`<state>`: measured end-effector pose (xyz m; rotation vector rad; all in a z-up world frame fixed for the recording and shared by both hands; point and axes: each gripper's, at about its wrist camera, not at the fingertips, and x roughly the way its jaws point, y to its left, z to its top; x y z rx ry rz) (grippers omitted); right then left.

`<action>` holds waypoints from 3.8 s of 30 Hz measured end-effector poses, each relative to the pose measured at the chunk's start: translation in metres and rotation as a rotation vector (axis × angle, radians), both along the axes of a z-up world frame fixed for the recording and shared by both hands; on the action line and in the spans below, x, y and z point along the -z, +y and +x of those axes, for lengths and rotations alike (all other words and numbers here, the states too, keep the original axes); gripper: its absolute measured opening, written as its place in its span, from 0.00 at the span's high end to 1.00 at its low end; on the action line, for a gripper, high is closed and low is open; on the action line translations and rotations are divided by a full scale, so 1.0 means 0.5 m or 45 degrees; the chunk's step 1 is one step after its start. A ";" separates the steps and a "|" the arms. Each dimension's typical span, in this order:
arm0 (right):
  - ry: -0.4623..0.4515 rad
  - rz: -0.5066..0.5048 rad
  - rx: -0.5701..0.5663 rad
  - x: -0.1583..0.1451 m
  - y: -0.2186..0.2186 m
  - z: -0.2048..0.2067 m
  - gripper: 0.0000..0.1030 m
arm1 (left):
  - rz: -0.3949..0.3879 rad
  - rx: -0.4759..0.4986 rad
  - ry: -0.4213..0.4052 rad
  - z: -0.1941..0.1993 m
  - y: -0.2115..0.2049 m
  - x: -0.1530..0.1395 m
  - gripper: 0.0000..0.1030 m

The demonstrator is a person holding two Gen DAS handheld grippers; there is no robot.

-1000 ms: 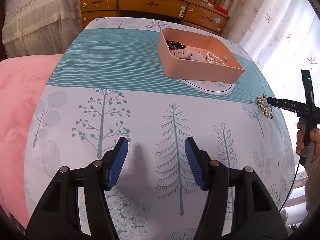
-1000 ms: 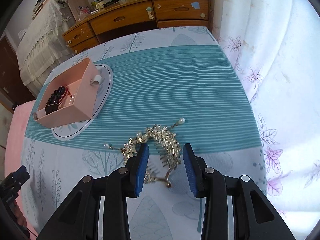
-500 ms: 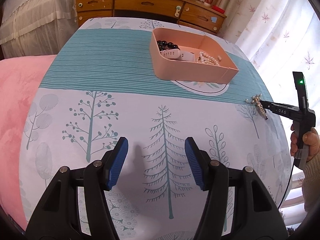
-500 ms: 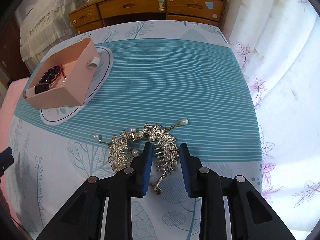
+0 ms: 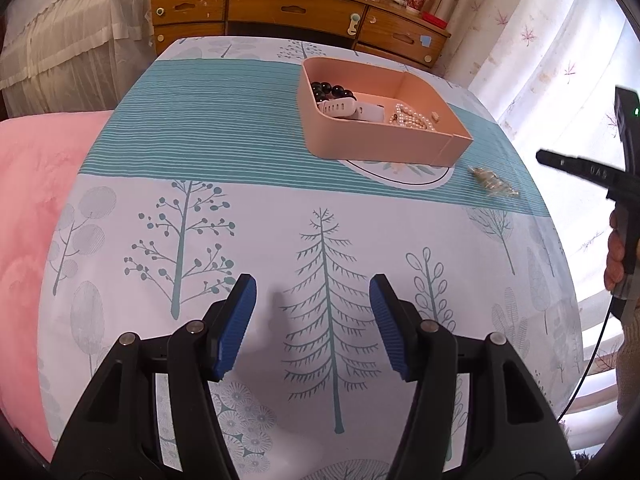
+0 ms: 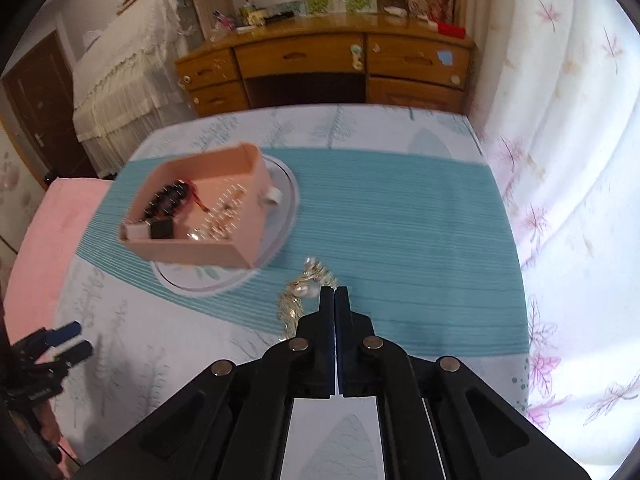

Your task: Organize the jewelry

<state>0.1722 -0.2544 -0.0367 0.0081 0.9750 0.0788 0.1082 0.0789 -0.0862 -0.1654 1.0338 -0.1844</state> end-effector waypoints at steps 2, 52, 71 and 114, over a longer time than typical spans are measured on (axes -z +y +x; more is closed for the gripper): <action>-0.023 0.008 -0.024 -0.021 0.022 0.007 1.00 | -0.003 0.003 -0.002 -0.002 0.000 0.000 0.46; 0.225 -0.123 -0.175 0.167 0.166 0.074 0.81 | -0.054 0.021 0.036 -0.005 0.002 0.024 0.46; 0.189 -0.079 -0.170 0.081 0.168 0.049 0.99 | -0.068 0.026 0.012 -0.014 0.002 0.015 0.46; -0.038 0.022 -0.179 -0.068 0.319 0.179 0.88 | -0.056 -0.151 -0.094 0.158 0.042 -0.110 0.42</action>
